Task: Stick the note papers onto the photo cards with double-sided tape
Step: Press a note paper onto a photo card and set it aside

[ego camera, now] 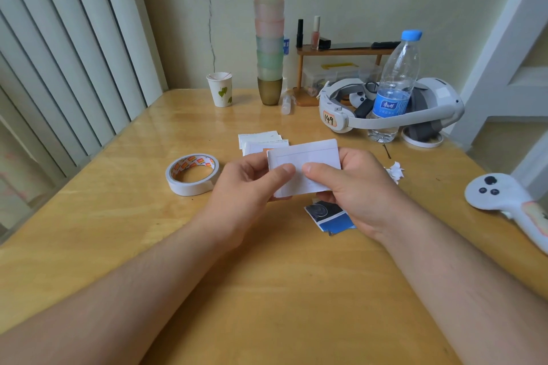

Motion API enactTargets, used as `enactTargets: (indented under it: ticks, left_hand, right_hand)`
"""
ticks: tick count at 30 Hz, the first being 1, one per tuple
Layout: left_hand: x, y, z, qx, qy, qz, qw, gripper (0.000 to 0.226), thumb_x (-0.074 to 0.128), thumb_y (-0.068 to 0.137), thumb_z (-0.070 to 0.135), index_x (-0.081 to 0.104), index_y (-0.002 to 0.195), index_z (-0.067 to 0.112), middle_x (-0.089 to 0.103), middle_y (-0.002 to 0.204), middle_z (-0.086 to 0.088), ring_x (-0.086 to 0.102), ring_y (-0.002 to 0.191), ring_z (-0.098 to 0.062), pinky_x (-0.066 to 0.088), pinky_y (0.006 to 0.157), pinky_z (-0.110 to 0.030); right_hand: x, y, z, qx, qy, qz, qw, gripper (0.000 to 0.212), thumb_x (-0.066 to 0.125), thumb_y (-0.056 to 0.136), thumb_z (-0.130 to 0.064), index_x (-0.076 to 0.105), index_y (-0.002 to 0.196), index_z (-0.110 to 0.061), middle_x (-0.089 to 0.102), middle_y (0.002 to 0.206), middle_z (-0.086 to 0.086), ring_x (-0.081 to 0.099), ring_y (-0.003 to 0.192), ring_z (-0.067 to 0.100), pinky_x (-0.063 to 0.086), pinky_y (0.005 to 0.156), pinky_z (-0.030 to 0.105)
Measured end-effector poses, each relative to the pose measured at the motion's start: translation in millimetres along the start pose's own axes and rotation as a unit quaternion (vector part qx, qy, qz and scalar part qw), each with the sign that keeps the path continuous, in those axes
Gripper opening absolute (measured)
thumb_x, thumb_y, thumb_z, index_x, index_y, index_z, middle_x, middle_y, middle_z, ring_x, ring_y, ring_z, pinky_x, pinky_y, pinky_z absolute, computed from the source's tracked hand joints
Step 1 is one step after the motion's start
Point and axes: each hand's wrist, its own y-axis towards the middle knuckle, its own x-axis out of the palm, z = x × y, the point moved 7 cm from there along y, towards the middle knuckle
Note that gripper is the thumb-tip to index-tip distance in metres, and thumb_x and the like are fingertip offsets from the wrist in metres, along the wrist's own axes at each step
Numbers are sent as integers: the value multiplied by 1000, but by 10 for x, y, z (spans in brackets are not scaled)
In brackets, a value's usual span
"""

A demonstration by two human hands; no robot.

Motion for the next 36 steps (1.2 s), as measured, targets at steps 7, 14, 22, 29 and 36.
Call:
enactTargets:
  ticks: [7, 14, 22, 29, 36]
  left_hand:
    - [11, 10, -44, -5, 32, 9, 999, 33, 71, 89, 32, 78, 117, 14, 79, 114, -8, 73, 113, -36, 55, 104, -58]
    - [-1, 17, -6, 18, 61, 19, 998, 34, 68, 91, 31, 77, 119, 12, 80, 114, -7, 74, 113, -31, 53, 106, -56]
    - [-17, -7, 64, 50, 157, 17, 986, 20, 64, 99, 18, 78, 114, 17, 81, 107, 4, 76, 107, -19, 57, 101, -46]
    - [-27, -20, 44, 59, 212, 11, 975, 23, 64, 92, 35, 78, 106, 27, 81, 97, 5, 75, 98, -25, 59, 91, -53]
    - [-12, 6, -16, 19, 74, 23, 997, 30, 72, 89, 34, 79, 110, 15, 77, 108, -16, 73, 101, -37, 61, 94, -48]
  right_hand:
    - [68, -25, -38, -20, 3, -20, 1000, 18, 68, 97, -8, 77, 108, -19, 81, 99, -1, 78, 94, 20, 62, 82, 36]
    - [70, -49, -27, -18, -3, -4, 1000, 12, 75, 93, -13, 79, 100, -21, 81, 94, -1, 78, 91, 21, 62, 85, 43]
    - [66, -76, -48, -19, -60, 0, 998, 13, 78, 88, -18, 80, 95, -29, 80, 89, -6, 77, 85, 16, 61, 75, 34]
    - [80, -87, -73, -34, -105, -20, 994, 29, 74, 93, -17, 78, 69, -33, 65, 60, -4, 57, 58, 14, 45, 54, 29]
    - [1, -75, -100, -41, -61, 25, 997, 8, 77, 93, -19, 81, 87, -22, 75, 79, 12, 69, 69, 23, 59, 67, 50]
